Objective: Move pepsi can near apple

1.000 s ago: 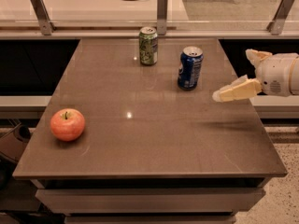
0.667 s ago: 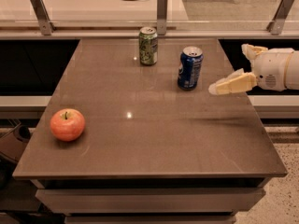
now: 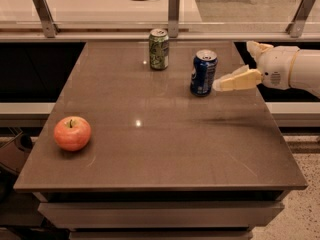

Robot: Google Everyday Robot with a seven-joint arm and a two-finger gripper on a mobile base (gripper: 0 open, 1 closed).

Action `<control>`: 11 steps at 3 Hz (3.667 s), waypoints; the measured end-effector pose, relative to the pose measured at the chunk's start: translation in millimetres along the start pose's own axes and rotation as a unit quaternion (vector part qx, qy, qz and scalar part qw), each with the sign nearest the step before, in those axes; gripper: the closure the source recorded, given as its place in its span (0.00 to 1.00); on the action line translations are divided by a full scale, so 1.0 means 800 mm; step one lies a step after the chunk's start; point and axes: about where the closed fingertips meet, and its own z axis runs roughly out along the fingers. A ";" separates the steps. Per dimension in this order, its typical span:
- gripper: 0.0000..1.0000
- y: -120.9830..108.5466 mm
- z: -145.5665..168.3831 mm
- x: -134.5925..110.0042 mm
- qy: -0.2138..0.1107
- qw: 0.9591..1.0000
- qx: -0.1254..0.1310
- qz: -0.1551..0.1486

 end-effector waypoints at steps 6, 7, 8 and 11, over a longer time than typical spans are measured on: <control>0.00 0.003 0.089 0.006 -0.087 0.994 -0.049 0.052; 0.17 0.005 0.092 0.004 -0.092 0.993 -0.049 0.051; 0.41 0.007 0.095 0.002 -0.092 0.993 -0.051 0.051; 1.00 0.014 0.102 -0.002 -0.093 0.993 -0.057 0.050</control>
Offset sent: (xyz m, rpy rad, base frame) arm 0.0280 0.0150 -0.0162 0.1604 -0.0118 -0.0010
